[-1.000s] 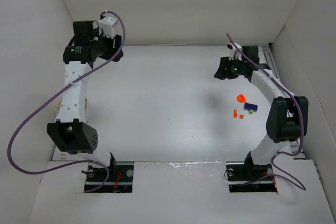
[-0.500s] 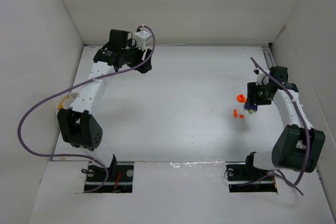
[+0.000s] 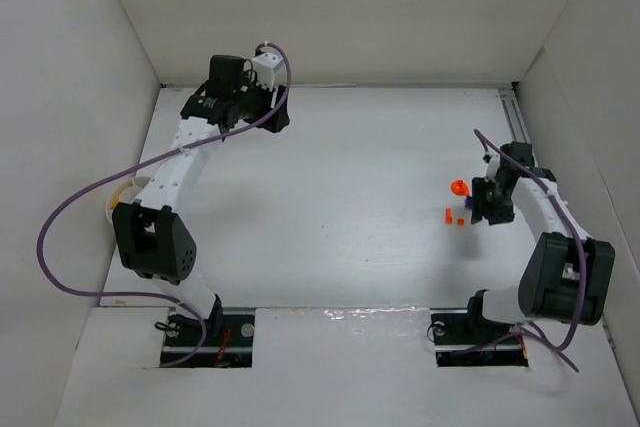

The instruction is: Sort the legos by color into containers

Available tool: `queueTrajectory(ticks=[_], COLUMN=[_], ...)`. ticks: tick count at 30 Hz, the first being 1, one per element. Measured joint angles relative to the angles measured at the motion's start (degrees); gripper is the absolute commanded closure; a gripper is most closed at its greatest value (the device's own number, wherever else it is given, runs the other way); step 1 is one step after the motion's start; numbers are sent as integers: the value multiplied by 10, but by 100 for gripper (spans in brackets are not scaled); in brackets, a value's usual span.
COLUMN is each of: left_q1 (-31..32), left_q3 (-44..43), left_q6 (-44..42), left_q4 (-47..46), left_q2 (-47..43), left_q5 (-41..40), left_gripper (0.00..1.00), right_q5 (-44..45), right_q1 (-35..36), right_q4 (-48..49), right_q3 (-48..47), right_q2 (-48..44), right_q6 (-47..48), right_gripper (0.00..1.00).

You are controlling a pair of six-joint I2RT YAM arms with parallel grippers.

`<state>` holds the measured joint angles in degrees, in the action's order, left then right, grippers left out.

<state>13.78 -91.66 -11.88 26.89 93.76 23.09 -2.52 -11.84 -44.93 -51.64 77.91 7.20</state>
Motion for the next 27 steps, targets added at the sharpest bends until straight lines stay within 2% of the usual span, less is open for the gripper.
queueTrajectory(ticks=[6,16,27], left_q1=[0,0,0], left_q3=[-2,-14,-16], left_q6=[22,31,33], left_q4=[-10,-16,-18], left_q2=[23,30,30], left_q5=[-13,-35,-41], left_gripper=[41,41,41], right_q5=[19,43,69], right_q1=[12,25,26], right_q4=[25,67,85], right_q3=[-4,-40,-61], right_q2=[43,126,162], right_q6=[-23,-45,-45], right_gripper=[53,53,54])
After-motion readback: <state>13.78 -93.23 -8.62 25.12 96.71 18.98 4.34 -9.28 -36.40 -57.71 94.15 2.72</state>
